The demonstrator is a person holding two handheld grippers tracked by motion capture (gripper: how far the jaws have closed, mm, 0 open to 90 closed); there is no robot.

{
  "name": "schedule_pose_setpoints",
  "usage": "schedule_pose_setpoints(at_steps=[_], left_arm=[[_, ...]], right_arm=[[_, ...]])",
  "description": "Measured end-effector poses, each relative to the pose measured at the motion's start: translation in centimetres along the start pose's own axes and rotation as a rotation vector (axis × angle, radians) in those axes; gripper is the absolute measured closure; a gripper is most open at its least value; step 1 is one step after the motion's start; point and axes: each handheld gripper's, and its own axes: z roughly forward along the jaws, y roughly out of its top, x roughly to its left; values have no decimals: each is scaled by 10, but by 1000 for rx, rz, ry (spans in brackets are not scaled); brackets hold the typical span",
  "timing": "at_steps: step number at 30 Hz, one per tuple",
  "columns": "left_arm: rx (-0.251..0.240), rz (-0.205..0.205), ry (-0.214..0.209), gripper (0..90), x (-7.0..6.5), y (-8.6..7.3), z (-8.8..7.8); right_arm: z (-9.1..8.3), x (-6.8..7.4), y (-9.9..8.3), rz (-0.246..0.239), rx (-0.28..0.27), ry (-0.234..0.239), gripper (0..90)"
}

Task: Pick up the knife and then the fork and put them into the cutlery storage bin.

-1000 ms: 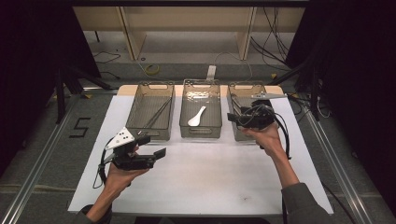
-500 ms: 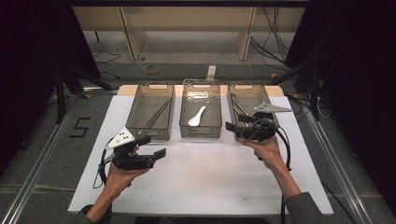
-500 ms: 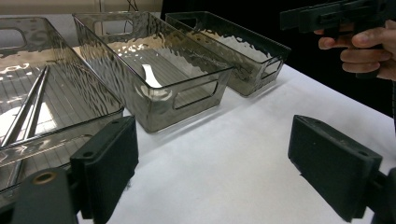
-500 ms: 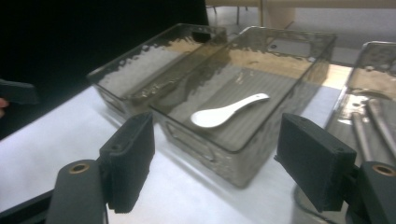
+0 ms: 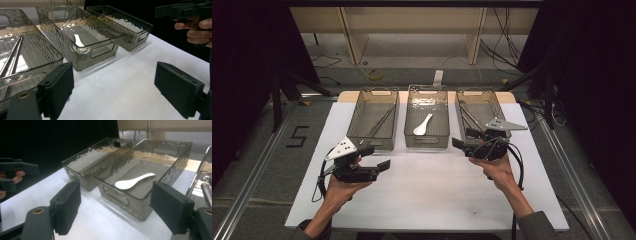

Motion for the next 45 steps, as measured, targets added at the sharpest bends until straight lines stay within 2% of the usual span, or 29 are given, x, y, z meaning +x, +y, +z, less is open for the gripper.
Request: schedule_pose_setpoints(at_steps=[5, 11, 15, 28, 32, 41, 45], left_arm=[[-4, -3, -4, 153, 0, 0, 0], [-6, -23, -20, 153, 2, 0, 0], [-6, -22, -19, 153, 2, 0, -1], [2, -11, -34, 153, 0, 0, 0], [-9, -17, -45, 153, -1, 0, 0], [-5, -15, -53, 153, -3, 0, -1], [-4, -13, -58, 153, -3, 0, 0]], right_arm=[[-5, 4, -7, -22, -1, 1, 229], [-8, 9, -17, -14, -9, 3, 223], [-10, 12, -23, -18, -7, 7, 222], [-29, 18, -41, -43, -56, -12, 208], [-34, 20, -48, -43, -41, -5, 203], [-43, 25, -60, -63, -22, -25, 196], [-47, 25, -66, -56, -17, -34, 196]])
